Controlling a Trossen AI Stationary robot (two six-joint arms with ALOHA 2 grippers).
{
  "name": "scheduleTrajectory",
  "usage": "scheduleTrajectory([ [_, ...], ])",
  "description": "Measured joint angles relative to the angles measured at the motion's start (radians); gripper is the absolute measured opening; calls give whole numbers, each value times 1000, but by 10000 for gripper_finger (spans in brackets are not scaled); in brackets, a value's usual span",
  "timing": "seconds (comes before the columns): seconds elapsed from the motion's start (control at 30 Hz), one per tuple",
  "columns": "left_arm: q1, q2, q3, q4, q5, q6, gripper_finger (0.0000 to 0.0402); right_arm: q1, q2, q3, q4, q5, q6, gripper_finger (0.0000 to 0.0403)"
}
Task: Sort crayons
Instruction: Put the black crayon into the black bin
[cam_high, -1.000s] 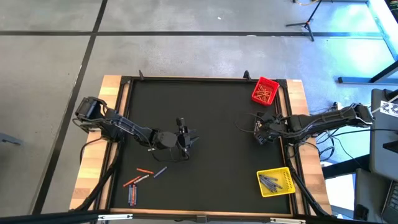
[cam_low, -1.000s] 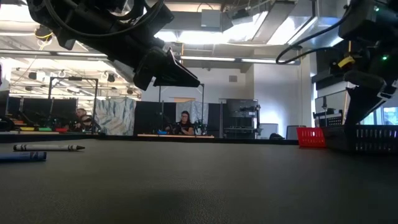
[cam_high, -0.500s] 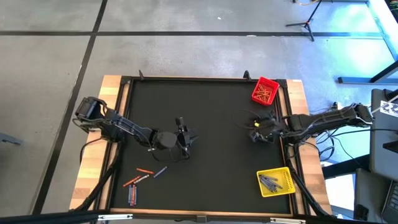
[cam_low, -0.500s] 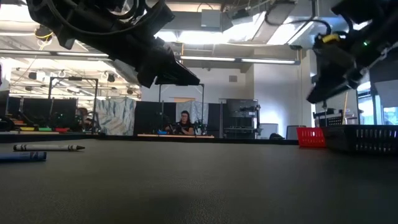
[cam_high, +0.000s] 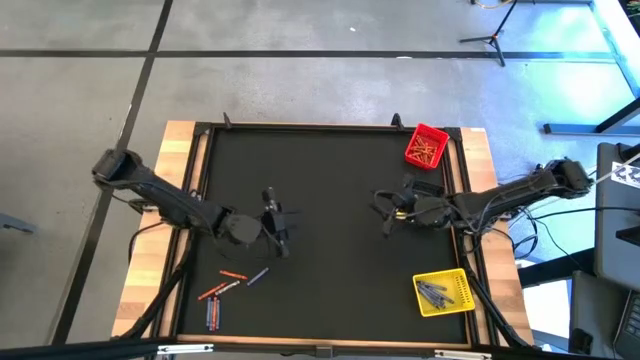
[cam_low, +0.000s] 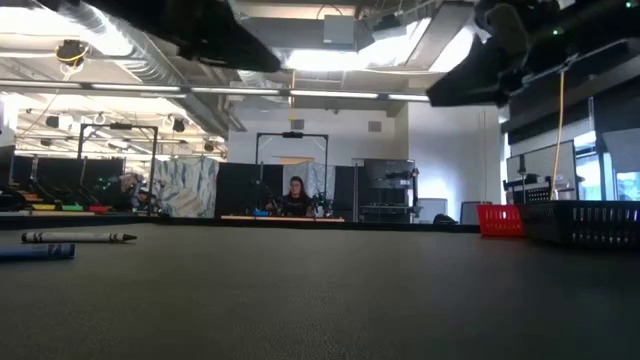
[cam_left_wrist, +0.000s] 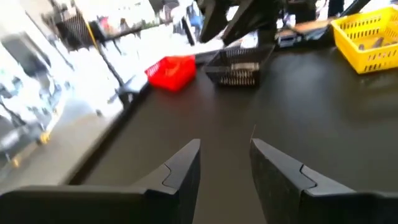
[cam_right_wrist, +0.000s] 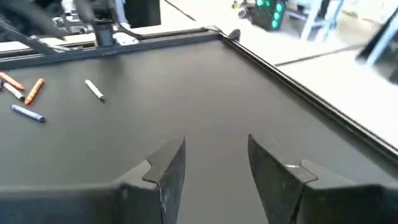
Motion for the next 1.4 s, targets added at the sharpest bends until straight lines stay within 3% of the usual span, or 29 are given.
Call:
scheduleTrajectory([
  [0.13, -7, -94, 0, -235, 37, -165, 131, 8, 114, 0, 143, -15, -56, 172],
  [0.23, -6, -133, 0, -402, 97, -300, 131, 8, 171, 0, 149, -52, -59, 172],
  [0.47, -5, -144, 1, -728, 324, -640, 131, 4, 260, 0, 153, -52, -67, 172],
  [0.7, -5, -135, -1, -982, 443, -801, 131, 5, 291, 0, 171, -50, -127, 172],
  [0.87, -5, -110, -43, -976, 536, -811, 131, 5, 305, 0, 173, -50, -137, 172],
  [1.23, 25, -34, -125, -862, 563, -775, 129, 5, 316, -1, 178, -48, -141, 172],
  [1.4, 30, -9, -137, -835, 572, -749, 104, 5, 316, 0, 178, -47, -141, 172],
])
